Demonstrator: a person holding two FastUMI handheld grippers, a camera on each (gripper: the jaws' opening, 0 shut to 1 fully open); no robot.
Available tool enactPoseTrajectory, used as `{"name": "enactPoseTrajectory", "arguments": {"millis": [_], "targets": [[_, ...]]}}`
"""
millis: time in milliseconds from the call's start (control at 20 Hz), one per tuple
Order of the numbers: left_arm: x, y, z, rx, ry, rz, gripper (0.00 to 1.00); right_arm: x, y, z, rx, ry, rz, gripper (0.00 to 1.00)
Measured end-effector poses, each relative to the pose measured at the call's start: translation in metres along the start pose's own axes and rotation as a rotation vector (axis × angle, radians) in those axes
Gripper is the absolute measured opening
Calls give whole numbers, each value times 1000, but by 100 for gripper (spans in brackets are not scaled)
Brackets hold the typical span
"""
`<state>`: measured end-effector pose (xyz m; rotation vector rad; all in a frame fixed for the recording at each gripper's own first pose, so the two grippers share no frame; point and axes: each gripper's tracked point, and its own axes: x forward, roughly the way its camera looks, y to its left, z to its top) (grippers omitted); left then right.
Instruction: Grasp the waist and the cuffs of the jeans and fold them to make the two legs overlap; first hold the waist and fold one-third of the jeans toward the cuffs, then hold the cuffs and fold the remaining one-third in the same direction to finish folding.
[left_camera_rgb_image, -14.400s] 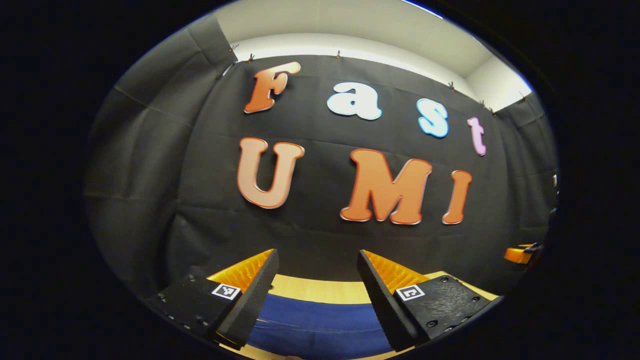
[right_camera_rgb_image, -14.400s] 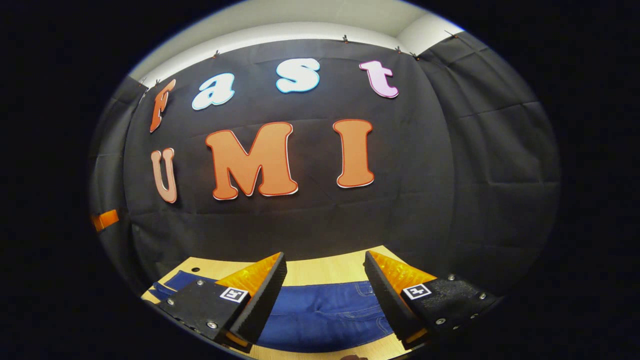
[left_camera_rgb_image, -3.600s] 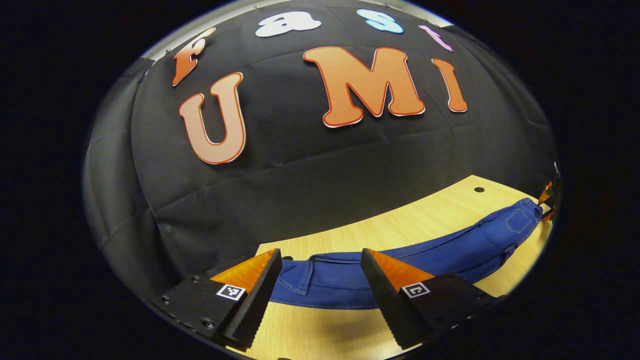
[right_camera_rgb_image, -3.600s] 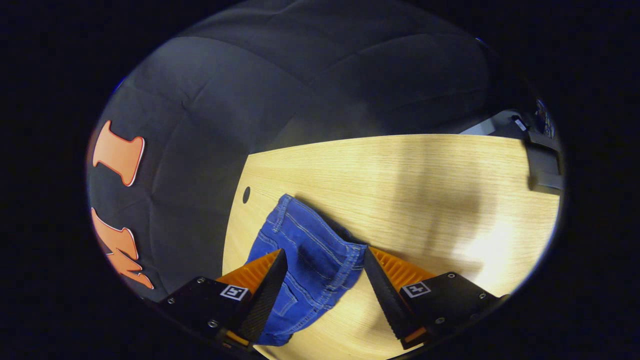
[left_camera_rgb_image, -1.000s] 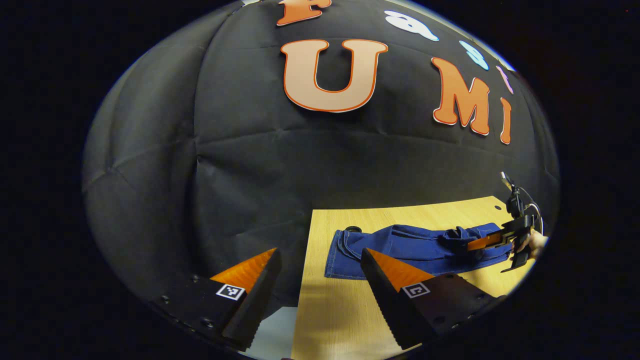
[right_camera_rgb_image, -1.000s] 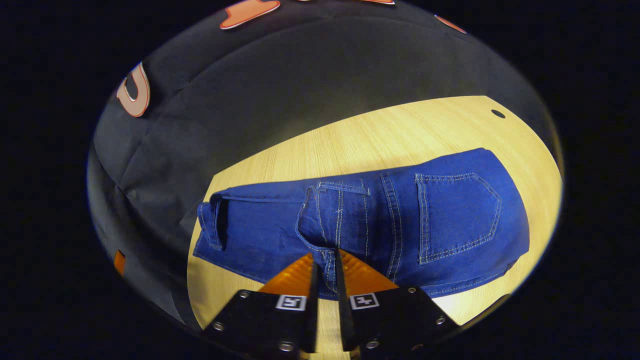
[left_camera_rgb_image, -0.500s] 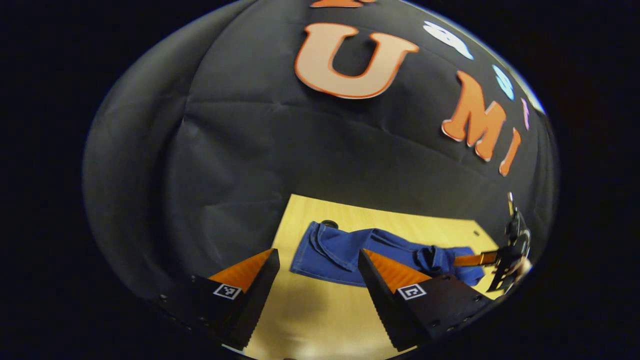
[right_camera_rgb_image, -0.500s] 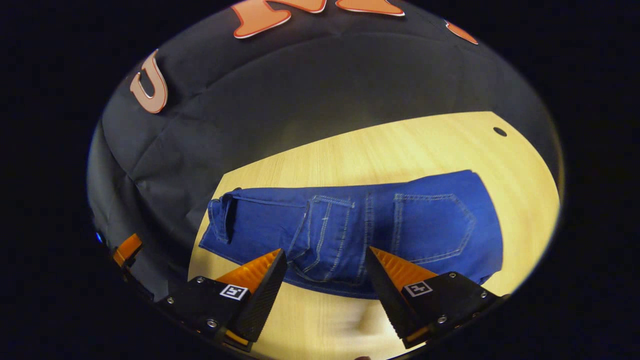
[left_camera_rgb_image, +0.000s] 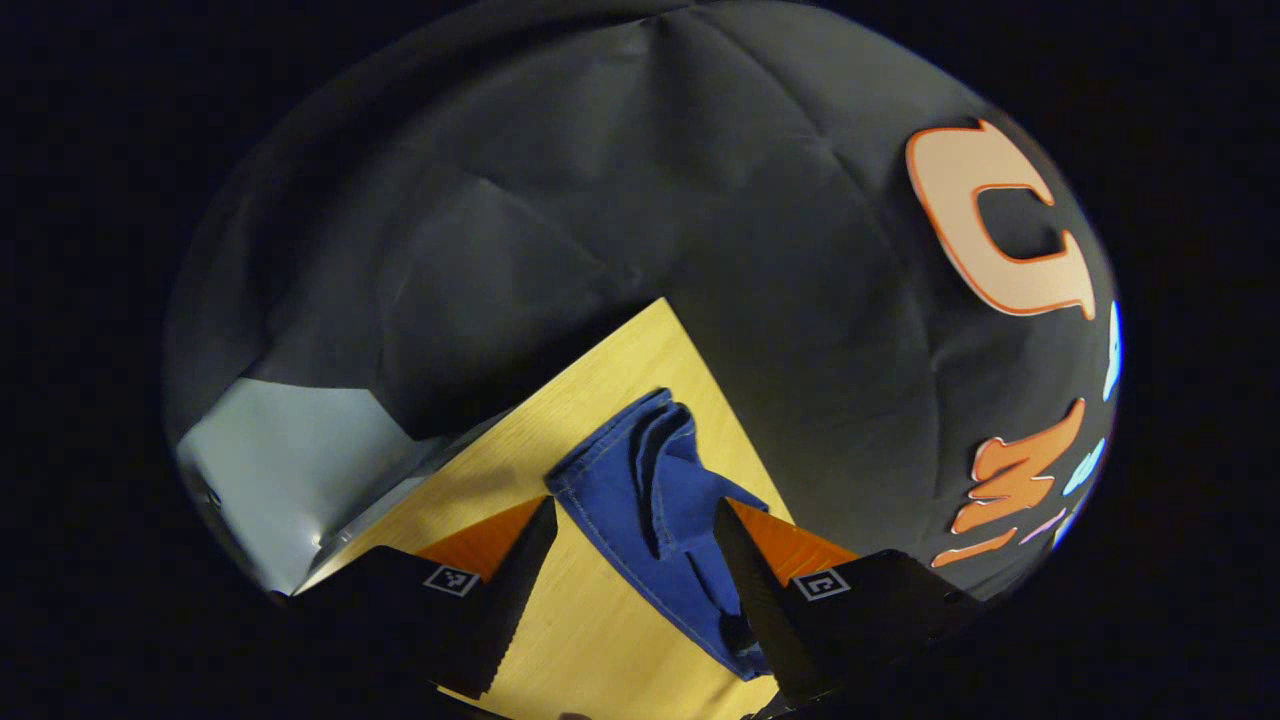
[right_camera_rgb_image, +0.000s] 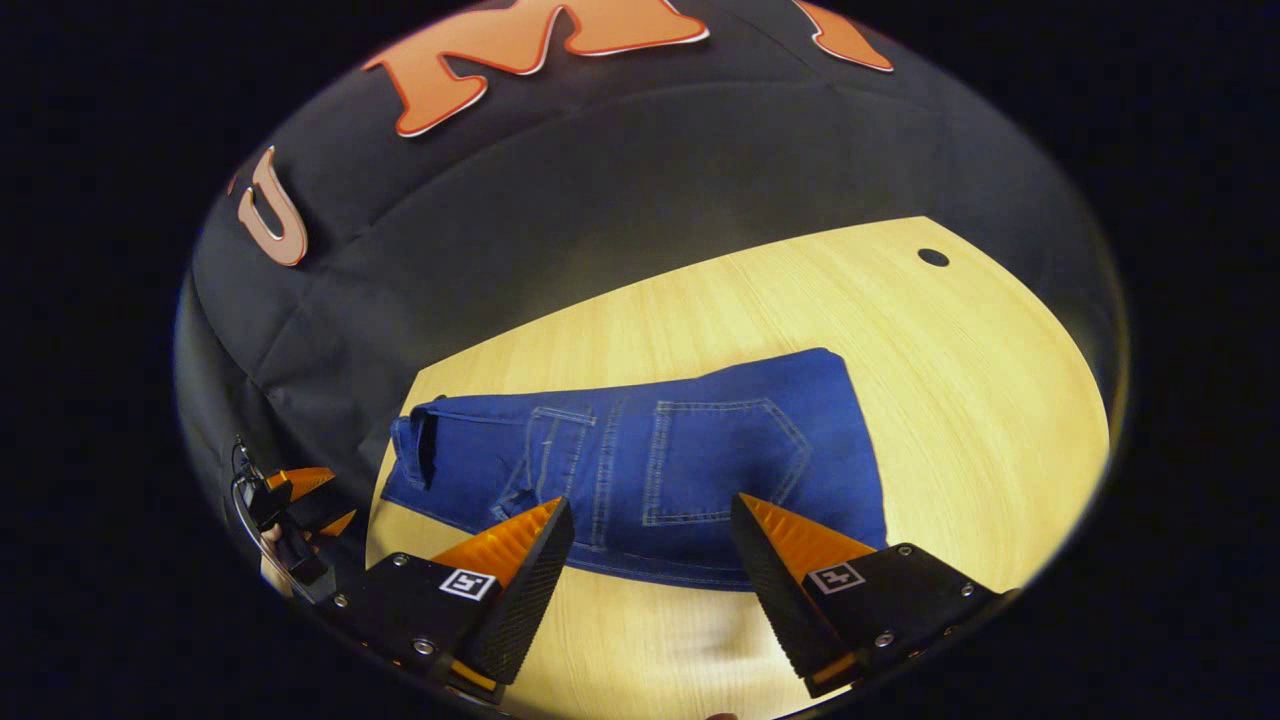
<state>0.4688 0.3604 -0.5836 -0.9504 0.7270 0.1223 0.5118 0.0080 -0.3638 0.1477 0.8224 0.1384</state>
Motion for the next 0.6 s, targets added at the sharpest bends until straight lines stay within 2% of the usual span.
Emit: {"name": "enactPoseTrajectory", "arguments": {"millis": [150,400,600], "targets": [[30,1,-5,29,17,28,97,0,-18,-2,33,16,-16,98],[60,8,-17,43,39,81,97,5,-25,2,54,22,-20,98],[71,-4,-13,-16,17,21,97,10,-26,5,85,33,-6,98]]}}
